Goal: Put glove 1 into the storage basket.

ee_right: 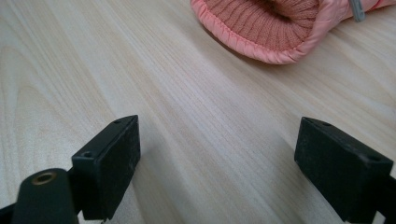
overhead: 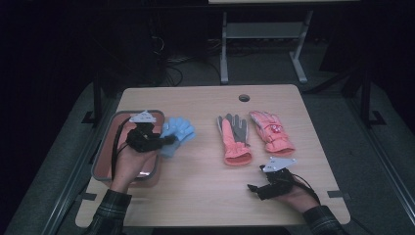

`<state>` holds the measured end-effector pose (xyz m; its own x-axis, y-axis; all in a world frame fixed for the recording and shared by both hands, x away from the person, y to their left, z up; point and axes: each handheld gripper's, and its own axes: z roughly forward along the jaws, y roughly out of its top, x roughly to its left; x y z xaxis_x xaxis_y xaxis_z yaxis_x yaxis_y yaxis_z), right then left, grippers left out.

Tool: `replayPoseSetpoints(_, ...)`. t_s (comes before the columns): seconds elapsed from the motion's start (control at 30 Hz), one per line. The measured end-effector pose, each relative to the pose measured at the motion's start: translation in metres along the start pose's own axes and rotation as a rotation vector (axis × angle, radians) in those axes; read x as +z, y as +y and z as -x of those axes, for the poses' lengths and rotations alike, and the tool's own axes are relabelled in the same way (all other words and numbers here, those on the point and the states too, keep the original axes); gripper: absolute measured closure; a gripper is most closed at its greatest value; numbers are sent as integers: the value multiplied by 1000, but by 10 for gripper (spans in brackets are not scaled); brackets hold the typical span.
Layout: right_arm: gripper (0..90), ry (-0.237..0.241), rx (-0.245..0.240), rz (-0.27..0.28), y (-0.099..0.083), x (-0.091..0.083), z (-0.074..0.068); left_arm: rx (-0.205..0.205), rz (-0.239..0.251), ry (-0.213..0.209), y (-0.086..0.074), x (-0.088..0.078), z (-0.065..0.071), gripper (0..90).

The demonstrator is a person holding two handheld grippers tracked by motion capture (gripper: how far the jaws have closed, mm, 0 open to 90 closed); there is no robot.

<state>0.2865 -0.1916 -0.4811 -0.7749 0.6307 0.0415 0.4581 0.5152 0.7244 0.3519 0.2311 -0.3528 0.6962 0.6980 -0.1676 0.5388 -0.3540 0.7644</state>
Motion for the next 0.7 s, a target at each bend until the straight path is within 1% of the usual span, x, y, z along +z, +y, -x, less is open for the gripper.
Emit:
replayPoseSetpoints(0.07,137,1,-1,-2,0,0,0,-18,3,16,-3,-4,-7,810)
replayPoseSetpoints(0.13,137,1,0,-2,0,0,0,-24,5,32,-5,-7,-14,810)
replayPoseSetpoints(0.23,137,1,-1,-3,0,0,0,-32,-6,63,-10,-8,-23,810)
replayPoseSetpoints(0.33,137,1,-1,-3,0,0,0,-54,-9,85,-16,-9,-34,810)
replayPoseSetpoints(0.53,136,1,0,-3,0,0,0,-104,-11,116,-26,-15,-55,809)
replayPoseSetpoints(0.63,136,1,-2,-3,0,0,0,-130,-20,141,-32,-15,-64,809)
replayPoseSetpoints(0.7,136,1,-2,-3,0,0,0,-141,-39,156,-36,-13,-70,807)
